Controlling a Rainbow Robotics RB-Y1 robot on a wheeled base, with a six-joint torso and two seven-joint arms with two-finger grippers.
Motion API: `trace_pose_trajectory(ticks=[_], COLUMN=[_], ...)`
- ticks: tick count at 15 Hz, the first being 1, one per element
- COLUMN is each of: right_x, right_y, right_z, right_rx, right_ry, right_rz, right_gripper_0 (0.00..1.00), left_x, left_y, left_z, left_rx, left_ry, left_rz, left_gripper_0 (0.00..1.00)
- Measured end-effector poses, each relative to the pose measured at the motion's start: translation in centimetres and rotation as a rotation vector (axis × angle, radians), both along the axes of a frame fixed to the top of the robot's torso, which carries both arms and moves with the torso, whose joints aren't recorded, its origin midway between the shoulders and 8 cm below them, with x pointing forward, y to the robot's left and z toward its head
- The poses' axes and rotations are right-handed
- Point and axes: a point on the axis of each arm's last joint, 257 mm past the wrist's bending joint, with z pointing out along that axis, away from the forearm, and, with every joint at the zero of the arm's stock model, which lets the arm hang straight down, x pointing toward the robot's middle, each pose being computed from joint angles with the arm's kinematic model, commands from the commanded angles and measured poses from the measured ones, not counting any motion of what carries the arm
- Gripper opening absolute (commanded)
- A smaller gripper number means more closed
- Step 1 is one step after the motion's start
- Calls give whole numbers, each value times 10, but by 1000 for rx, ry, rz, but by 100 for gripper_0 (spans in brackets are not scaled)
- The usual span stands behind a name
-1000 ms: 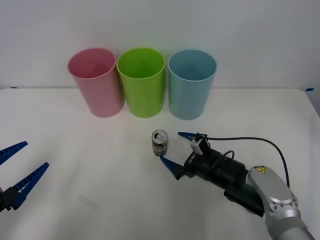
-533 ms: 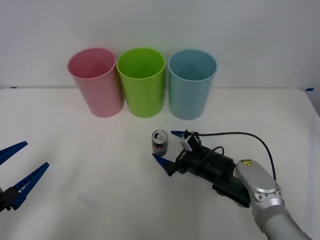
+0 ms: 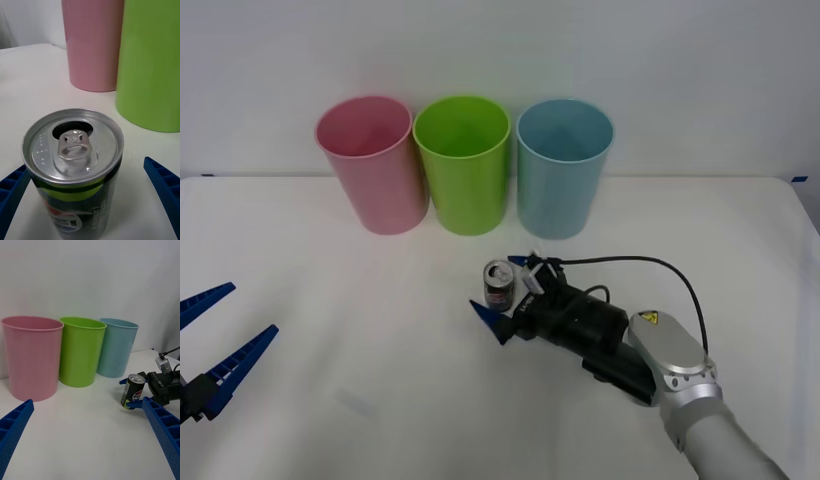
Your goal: Grasp the object on the table and drop it into the matching bin: aluminum can to the light blue bin, PET bottle to the pink bin.
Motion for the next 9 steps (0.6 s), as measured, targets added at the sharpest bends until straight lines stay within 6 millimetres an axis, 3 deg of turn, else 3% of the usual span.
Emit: trace_pose_trajectory(ticks=[5,6,7,8,9], right_x=[0,0,0,0,-1], right_y=[1,2,2,2,3], right_z=[-1,-1,-2,-2,-2], right_rx=[-6,-6,-6,-6,-7], right_ry=[-1,-1,0,1,0], right_rz=[-4,-4,-3,-3,-1], right_gripper_0=[100,30,7,0,0], left_x=[0,0,0,0,0], left_y=[0,0,0,0,0], left_z=[0,0,0,0,0], left_rx=[0,0,0,0,0], left_ry=[0,0,0,0,0], left_rz=[0,0,0,0,0], left_gripper_0=[100,100,100,100,100])
